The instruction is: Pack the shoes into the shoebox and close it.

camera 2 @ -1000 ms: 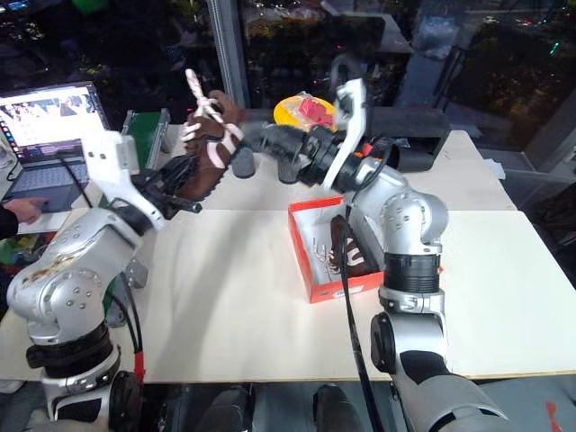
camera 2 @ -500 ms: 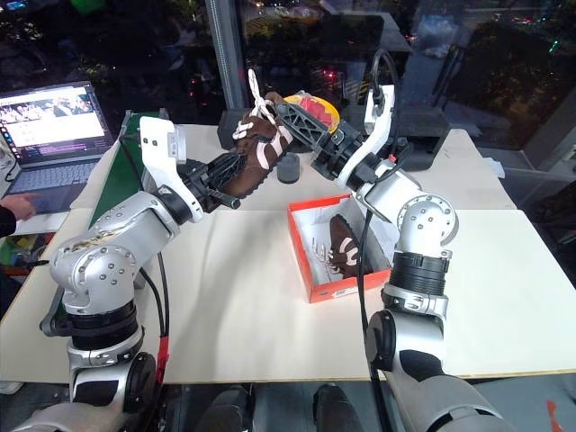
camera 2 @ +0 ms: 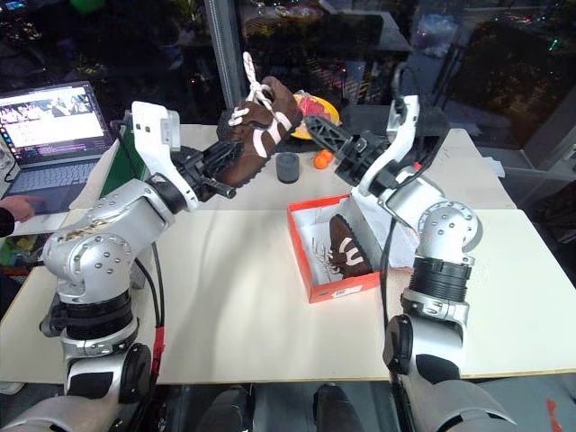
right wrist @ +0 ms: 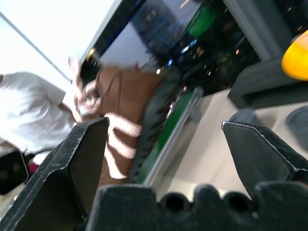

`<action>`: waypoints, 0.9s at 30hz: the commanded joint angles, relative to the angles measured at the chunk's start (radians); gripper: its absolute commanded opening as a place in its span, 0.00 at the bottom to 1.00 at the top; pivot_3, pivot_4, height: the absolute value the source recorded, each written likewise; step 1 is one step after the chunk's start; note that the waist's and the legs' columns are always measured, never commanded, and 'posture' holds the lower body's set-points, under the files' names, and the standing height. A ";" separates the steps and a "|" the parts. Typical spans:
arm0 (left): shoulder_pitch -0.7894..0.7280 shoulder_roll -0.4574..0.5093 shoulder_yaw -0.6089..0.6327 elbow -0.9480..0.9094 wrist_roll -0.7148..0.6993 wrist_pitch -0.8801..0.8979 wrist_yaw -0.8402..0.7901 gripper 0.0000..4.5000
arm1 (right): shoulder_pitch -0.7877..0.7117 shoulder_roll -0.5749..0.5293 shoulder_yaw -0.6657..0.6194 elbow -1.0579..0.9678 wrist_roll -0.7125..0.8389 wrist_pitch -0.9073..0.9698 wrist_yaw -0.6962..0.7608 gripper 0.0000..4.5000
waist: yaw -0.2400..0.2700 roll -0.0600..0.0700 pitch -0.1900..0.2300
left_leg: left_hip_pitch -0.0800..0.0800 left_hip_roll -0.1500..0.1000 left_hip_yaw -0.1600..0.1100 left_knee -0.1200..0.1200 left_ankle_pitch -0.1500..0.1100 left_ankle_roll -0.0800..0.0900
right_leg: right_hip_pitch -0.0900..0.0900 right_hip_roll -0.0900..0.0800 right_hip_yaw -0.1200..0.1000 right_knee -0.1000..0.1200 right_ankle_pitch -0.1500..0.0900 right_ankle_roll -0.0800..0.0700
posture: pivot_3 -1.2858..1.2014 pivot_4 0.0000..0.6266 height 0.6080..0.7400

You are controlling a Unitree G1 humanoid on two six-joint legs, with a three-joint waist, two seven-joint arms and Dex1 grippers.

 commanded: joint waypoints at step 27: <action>-0.057 -0.089 -0.025 -0.024 -0.084 0.045 0.012 0.00 | -0.055 0.082 0.042 -0.009 -0.026 -0.168 -0.038 0.13 | 0.000 0.000 0.000 | 0.000 0.000 0.000 0.000 0.000 0.000 | 0.000 0.000 0.000 0.000 0.000 0.000 | 0.52 0.24 1.00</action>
